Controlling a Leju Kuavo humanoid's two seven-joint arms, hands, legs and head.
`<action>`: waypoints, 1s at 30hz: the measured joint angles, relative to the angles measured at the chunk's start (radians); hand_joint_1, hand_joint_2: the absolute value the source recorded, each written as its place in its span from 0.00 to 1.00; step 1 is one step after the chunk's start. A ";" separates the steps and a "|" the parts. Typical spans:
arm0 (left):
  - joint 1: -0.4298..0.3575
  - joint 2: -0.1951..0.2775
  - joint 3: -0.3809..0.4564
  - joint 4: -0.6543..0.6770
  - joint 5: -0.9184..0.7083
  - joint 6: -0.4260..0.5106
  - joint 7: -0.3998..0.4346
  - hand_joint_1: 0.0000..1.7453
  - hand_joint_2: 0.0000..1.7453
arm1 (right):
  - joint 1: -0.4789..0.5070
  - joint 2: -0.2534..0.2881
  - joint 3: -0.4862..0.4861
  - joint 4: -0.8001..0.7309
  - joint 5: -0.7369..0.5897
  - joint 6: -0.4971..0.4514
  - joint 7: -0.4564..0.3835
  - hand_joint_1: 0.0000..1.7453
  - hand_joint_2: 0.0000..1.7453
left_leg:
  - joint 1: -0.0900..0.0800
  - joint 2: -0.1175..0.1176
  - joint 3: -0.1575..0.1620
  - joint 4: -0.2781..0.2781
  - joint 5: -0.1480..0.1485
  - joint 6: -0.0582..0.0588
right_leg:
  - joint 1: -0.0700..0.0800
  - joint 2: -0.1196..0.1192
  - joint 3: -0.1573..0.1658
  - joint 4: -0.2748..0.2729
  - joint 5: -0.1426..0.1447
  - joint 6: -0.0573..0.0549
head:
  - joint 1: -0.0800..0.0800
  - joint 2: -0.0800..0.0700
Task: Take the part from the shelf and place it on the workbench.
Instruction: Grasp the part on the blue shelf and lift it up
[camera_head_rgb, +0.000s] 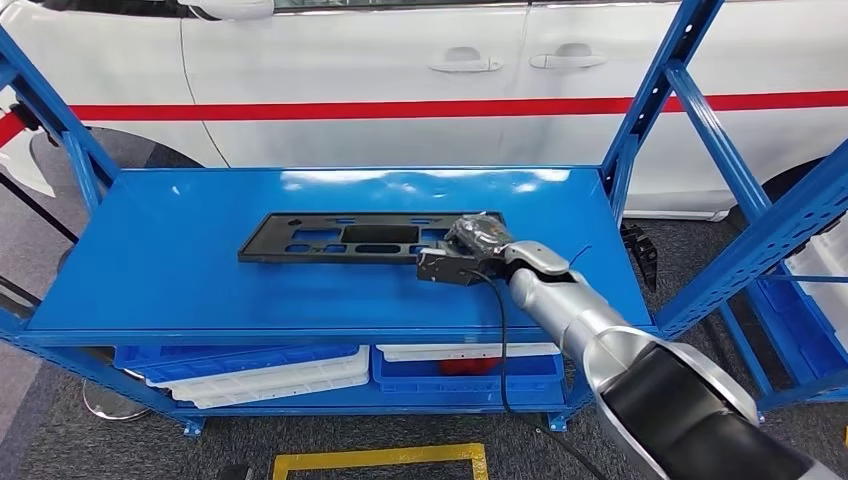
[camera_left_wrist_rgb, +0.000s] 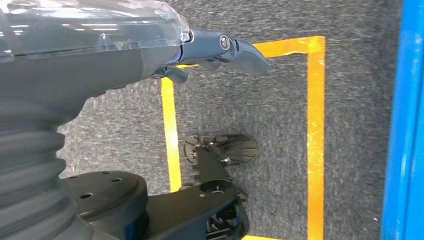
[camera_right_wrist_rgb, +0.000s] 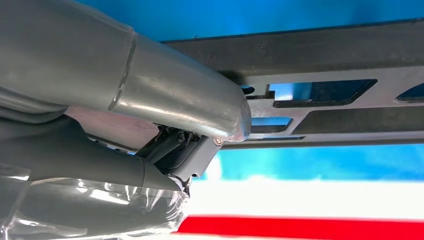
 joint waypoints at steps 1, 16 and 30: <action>0.003 0.000 0.003 0.000 0.004 -0.001 -0.002 0.00 1.00 | -0.027 -0.009 0.000 -0.001 0.004 0.008 0.005 0.94 0.00 | -0.001 0.000 -0.006 0.000 0.003 0.001 | 0.000 0.000 -0.006 0.001 0.003 0.001 | 0.000 0.000; 0.028 0.000 0.038 0.000 0.027 0.004 -0.020 0.00 1.00 | -0.326 -0.064 0.007 -0.068 0.014 0.094 0.025 0.94 0.00 | -0.002 0.000 -0.024 0.001 0.010 0.003 | -0.001 0.000 -0.025 0.001 0.009 0.003 | 0.000 0.000; 0.041 0.000 0.061 0.000 0.052 -0.013 -0.057 0.00 1.00 | -0.258 -0.100 0.049 -0.080 -0.075 0.092 -0.013 0.94 0.00 | -0.002 -0.001 -0.024 0.001 0.010 0.003 | -0.001 0.000 -0.026 0.001 0.010 0.003 | 0.000 0.000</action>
